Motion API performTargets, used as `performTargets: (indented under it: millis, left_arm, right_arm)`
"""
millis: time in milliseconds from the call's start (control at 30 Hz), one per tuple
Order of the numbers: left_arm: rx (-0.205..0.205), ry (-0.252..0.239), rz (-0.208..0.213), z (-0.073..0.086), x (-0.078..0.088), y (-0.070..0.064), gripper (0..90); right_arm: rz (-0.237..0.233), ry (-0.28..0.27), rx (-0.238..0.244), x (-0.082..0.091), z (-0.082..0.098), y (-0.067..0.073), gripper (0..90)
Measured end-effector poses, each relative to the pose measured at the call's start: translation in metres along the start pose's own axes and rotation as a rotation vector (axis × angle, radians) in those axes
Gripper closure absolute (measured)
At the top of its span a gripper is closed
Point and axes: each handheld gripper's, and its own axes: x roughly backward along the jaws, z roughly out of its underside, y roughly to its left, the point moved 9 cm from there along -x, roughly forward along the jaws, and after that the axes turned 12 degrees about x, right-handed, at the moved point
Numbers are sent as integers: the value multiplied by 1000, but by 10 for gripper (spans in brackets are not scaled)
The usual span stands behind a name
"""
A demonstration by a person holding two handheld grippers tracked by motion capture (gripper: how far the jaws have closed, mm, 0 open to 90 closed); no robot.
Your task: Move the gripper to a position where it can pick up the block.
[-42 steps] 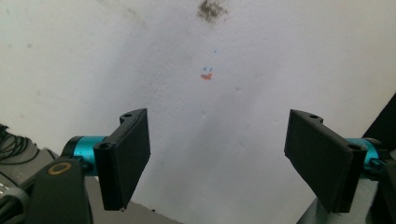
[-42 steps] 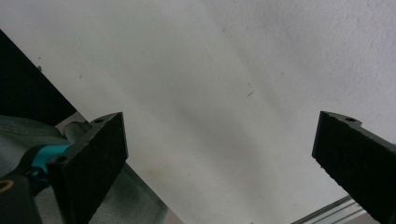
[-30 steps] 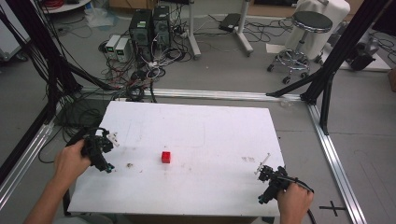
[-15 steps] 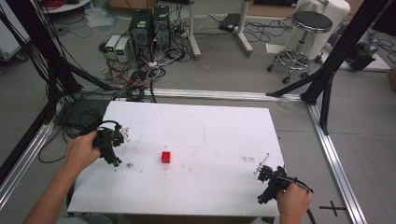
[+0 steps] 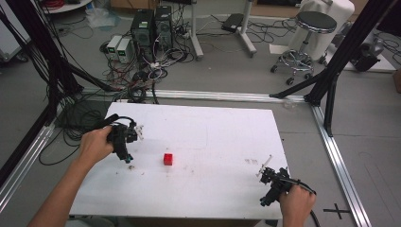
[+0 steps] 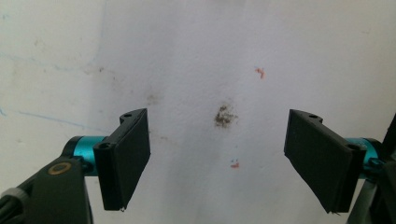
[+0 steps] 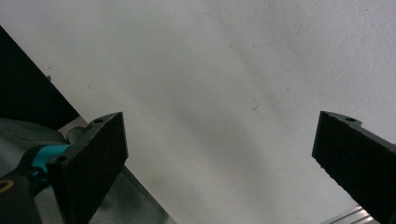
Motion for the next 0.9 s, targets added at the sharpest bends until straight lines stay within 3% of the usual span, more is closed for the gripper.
performTargets:
  millis: [467,633,900]
  left_arm:
    - [-72,36,0,-35,-7,-5,230]
    - [-75,26,-9,-48,-8,-6,218]
    - [-97,54,27,-59,-24,-12,231]
  right_arm:
    - [-8,-3,11,-1,-2,0,25]
    - [-7,-7,4,0,-2,0,25]
    - [-9,-11,8,-1,-4,0,26]
